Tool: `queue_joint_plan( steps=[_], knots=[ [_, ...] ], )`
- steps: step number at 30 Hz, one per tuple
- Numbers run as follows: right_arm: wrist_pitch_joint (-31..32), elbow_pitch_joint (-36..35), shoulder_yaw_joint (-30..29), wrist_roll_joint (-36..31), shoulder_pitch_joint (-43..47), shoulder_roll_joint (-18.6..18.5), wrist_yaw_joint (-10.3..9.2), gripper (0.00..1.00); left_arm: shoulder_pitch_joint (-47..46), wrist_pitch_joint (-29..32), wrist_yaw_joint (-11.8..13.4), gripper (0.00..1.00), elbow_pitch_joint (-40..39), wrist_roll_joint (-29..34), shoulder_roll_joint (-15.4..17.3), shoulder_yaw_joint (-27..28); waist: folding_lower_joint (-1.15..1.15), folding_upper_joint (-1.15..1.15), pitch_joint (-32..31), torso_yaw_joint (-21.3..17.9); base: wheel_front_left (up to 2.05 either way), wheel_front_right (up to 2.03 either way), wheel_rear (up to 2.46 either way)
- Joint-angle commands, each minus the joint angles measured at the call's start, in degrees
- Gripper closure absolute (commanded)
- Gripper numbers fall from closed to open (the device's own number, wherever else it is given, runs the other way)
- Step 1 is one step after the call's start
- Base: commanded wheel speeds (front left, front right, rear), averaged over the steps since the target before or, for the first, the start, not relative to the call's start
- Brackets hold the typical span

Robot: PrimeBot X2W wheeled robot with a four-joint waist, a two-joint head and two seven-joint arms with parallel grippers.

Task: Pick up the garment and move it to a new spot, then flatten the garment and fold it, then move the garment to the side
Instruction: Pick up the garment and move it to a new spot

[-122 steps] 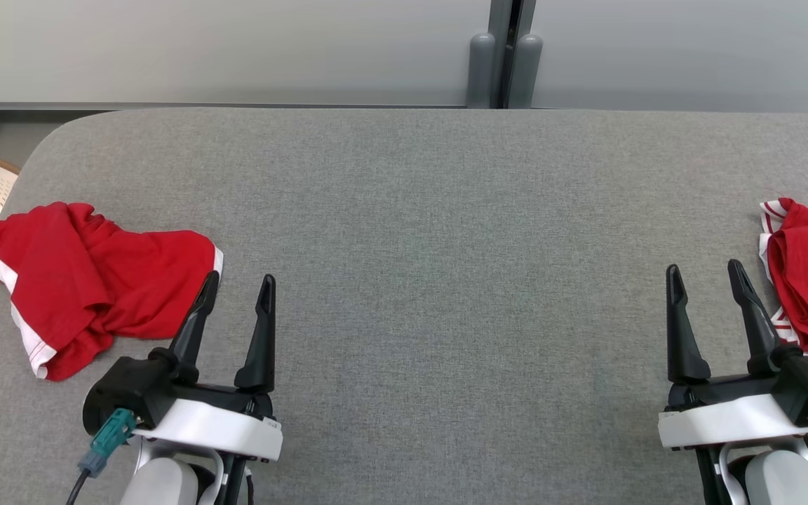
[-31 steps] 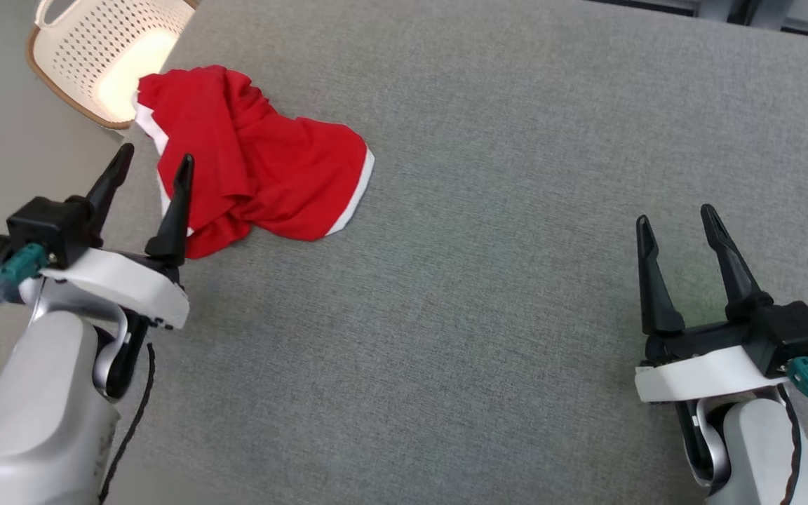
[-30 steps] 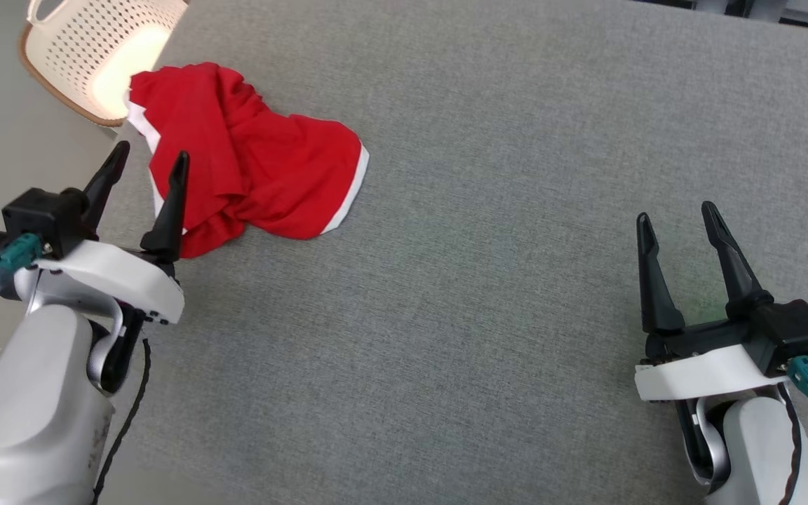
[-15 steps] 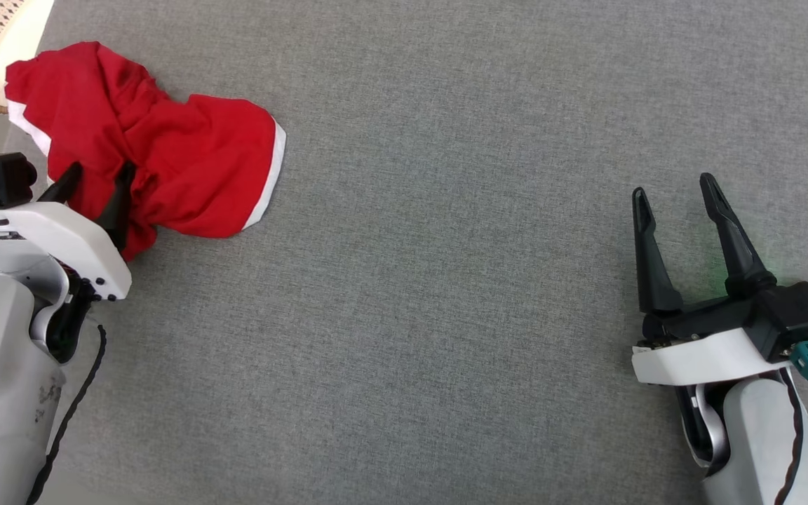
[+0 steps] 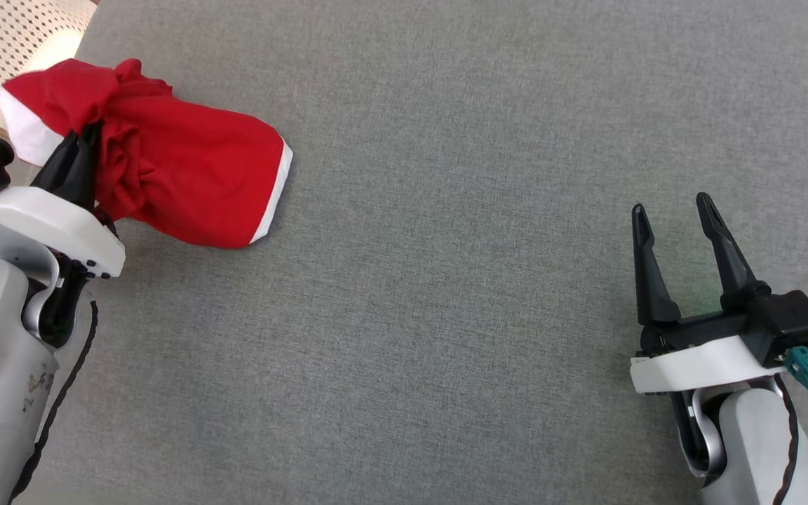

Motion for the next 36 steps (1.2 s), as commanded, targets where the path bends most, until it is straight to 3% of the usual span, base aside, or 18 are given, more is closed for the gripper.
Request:
queue_joint_plan(
  steps=[1,9,14,21,30,36],
  knots=[
    [-0.34,0.38,0.1,0.48,0.57,-0.22,-0.02,0.0,-0.73,-0.6,-0.05,1.0,-1.02,-0.47,0.32,-0.16,0.0,0.0,-1.62,-0.11,0.0,0.0,0.0],
    [-0.78,2.12,0.76,3.89,1.41,-0.2,-0.02,0.0,0.63,-1.51,1.42,1.0,-12.47,-1.46,1.3,0.34,0.0,0.0,-7.24,-1.27,0.0,0.0,0.0],
    [-0.78,1.06,0.65,5.5,1.95,-0.2,-0.02,0.0,2.77,0.61,5.23,1.0,-22.85,-1.47,0.58,-0.14,0.0,0.0,-9.45,-3.19,0.0,0.0,0.0],
    [-0.8,0.05,0.21,6.69,2.48,-0.2,-0.02,0.0,7.46,3.92,11.02,1.0,-34.47,0.06,-2.85,-3.9,0.0,0.0,-10.35,-7.04,0.0,0.0,0.0],
    [-0.79,-1.13,-0.65,7.24,1.71,-0.19,-0.02,0.0,10.21,4.3,15.49,1.0,-33.59,3.23,-11.78,-11.51,0.0,0.0,-9.38,-13.53,0.0,0.0,0.0],
    [-0.8,-1.73,-0.27,7.92,0.91,-0.19,-0.02,0.0,10.21,4.05,15.6,1.0,-29.49,4.7,-16.65,-15.87,0.0,0.0,-8.08,-17.29,0.0,0.0,0.0]
  ],
)
